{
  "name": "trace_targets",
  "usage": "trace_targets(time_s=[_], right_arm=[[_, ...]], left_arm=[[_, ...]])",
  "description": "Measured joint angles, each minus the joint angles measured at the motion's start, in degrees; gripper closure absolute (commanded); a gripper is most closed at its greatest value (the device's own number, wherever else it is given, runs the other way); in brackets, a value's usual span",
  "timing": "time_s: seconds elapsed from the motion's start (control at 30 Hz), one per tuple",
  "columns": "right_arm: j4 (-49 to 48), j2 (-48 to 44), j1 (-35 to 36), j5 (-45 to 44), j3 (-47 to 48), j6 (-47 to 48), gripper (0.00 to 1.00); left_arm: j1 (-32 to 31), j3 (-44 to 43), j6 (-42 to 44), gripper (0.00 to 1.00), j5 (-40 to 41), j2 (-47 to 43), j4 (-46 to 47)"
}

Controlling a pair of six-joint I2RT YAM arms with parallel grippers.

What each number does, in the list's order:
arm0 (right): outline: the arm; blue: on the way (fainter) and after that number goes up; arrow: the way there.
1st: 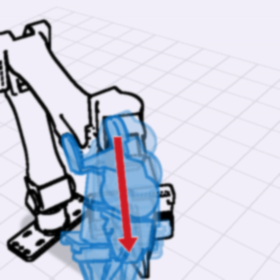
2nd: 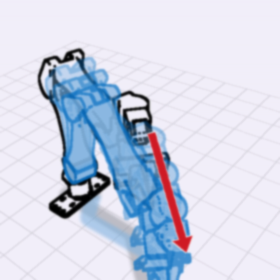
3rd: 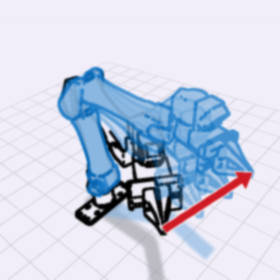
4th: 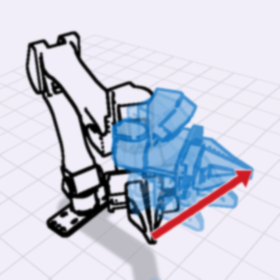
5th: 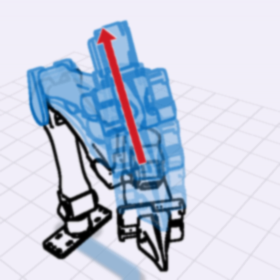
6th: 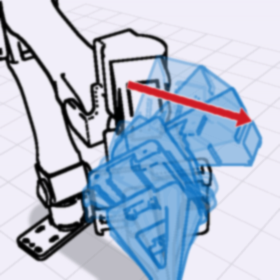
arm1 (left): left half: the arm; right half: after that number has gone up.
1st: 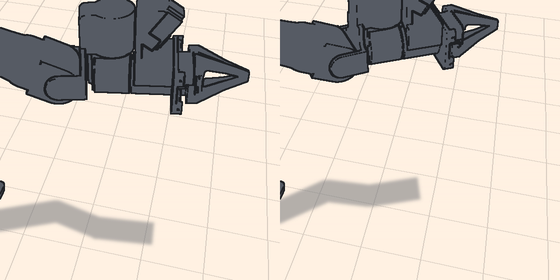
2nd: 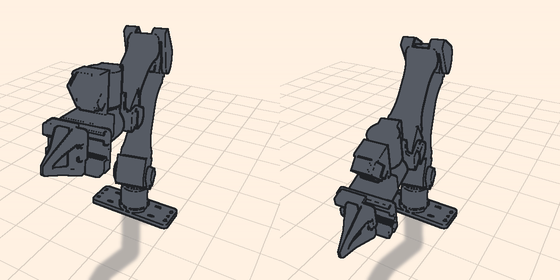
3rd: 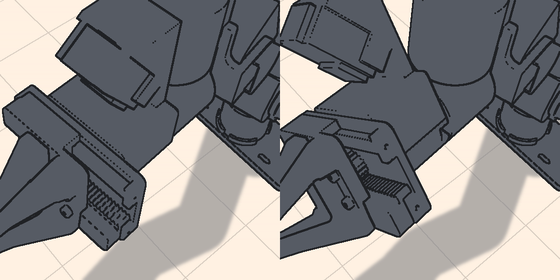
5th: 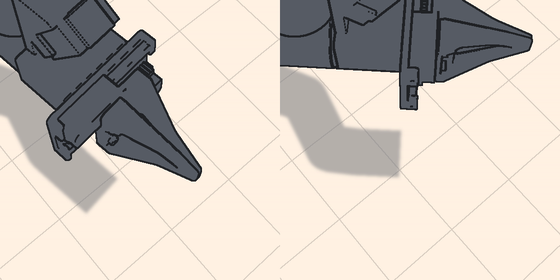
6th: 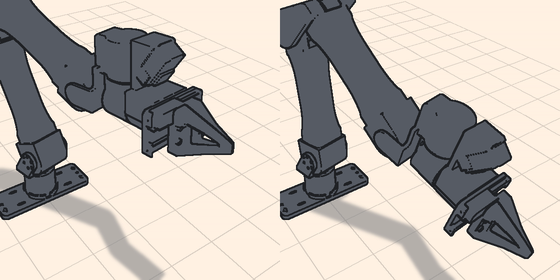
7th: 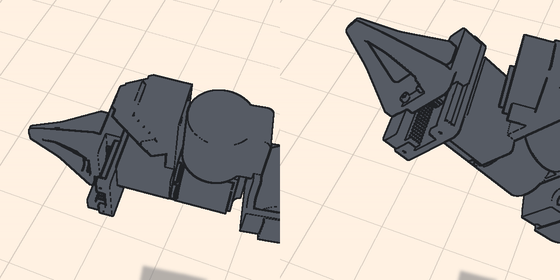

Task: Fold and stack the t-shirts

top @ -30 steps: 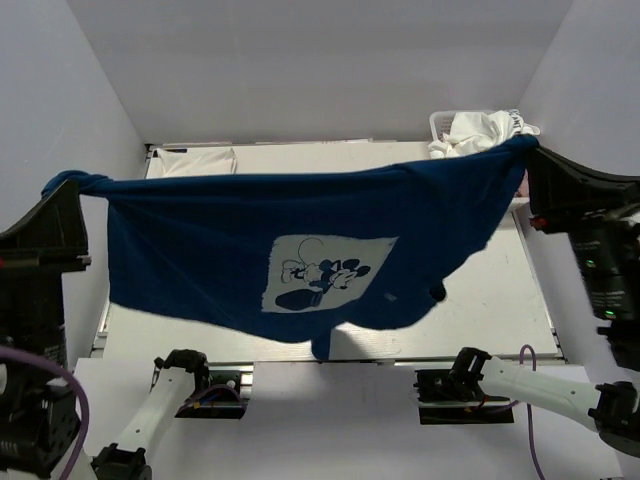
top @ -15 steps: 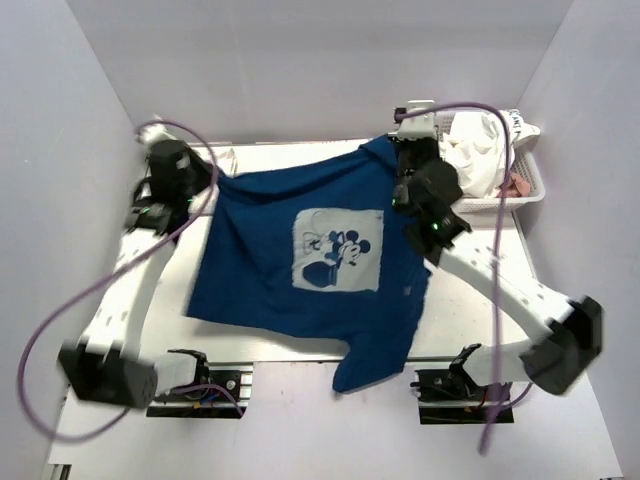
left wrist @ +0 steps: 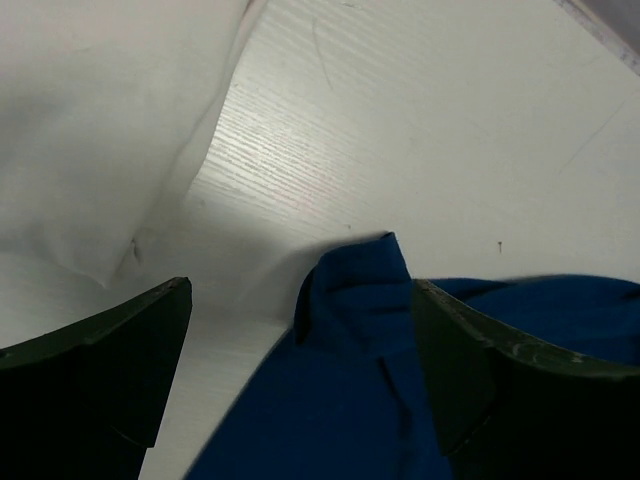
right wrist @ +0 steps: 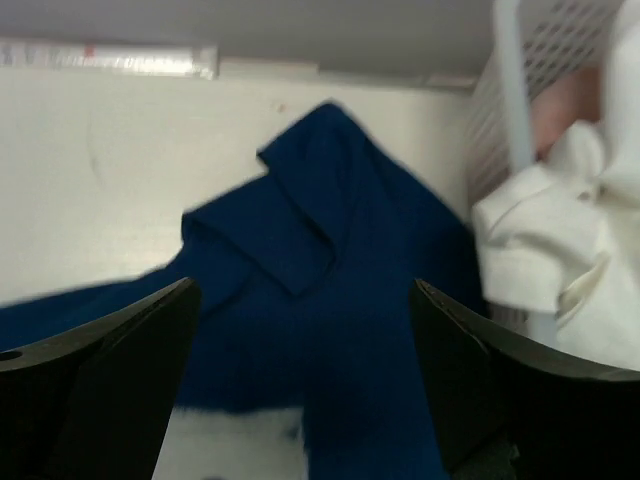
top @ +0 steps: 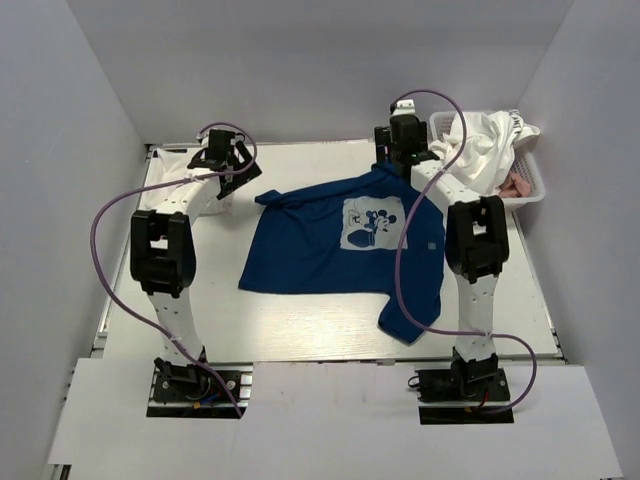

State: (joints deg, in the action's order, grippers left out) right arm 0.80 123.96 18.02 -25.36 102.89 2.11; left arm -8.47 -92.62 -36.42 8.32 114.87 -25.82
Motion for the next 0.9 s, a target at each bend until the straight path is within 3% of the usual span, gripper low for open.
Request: trace_targets(time_s=[0.13,0.37,0.53,0.67,0.77,0.87,0.9], right_arm=[[4.7,-5.3,-0.3,6.6,-7.3,-3.8,0.10],[7.5,-34.5,0.6,14.7,-35.9,-16.0,0.10],[10.9,-52.0,0.4,18.1,-57.6,-25.3,0.10],[18.0,-63.8,0.4,19.6,-68.0,-31.6,0.10],[22.8,-74.4,0.4,19.9,-72.1,-36.1,0.10],[27.9,-83.2,0.3,18.0,-73.3,-40.2,0.10],[29.7,-85.1,0.3,17.2,-73.3,-41.4,0.10]], left_arm=[[0.0,7.5,1.3,0.00,-1.3,-6.4,1.2],[-0.5,32.7,0.3,0.00,-3.6,-26.5,0.9],[-0.7,48.0,-1.6,0.00,-7.0,-35.6,-0.1],[-0.7,52.6,-2.6,0.12,-8.0,-36.3,-0.2],[-0.7,53.7,-3.1,0.28,-8.9,-36.3,1.8],[-0.7,55.8,-3.5,0.52,-10.7,-36.0,5.1],[-0.7,56.3,-3.7,0.75,-11.5,-35.9,6.4]])
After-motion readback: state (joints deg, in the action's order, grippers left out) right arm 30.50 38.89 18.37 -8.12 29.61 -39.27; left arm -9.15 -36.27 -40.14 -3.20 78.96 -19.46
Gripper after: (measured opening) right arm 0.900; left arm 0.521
